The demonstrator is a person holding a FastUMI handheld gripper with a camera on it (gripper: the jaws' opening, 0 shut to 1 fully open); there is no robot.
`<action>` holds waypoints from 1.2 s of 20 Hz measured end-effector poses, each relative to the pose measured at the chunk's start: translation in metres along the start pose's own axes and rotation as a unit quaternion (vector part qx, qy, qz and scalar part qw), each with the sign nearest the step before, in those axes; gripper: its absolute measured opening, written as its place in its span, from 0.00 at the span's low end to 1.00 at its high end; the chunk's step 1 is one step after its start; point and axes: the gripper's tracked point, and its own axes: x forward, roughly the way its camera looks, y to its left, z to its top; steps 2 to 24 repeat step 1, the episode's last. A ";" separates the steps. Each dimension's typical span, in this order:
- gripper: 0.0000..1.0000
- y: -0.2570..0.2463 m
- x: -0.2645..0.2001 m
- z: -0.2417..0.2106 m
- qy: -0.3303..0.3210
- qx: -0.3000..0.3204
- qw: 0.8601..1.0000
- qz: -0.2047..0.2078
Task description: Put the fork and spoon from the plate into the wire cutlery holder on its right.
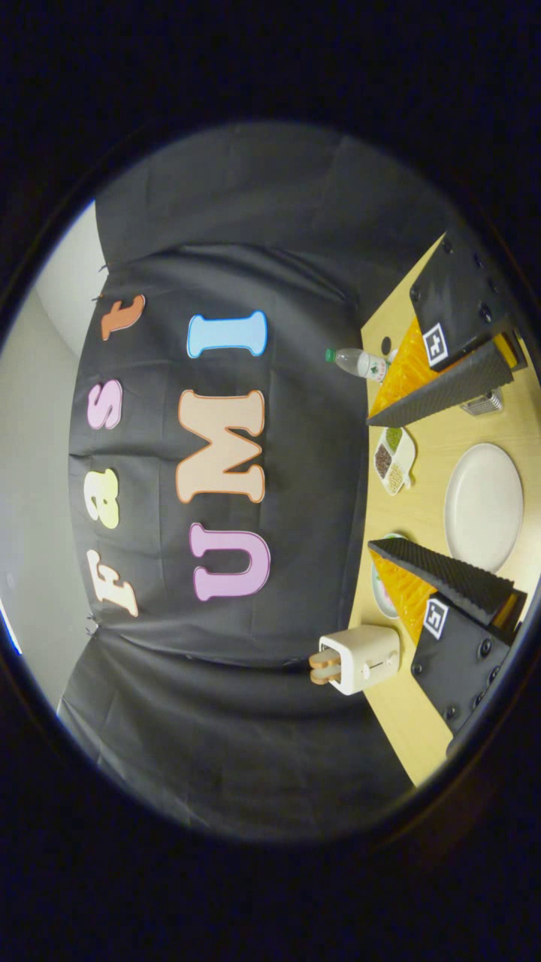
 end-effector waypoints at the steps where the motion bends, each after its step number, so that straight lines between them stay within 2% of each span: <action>1: 0.96 0.000 -0.001 0.000 0.000 0.000 1.000 -0.001; 24: 0.96 0.000 -0.001 0.000 0.000 0.000 1.000 -0.001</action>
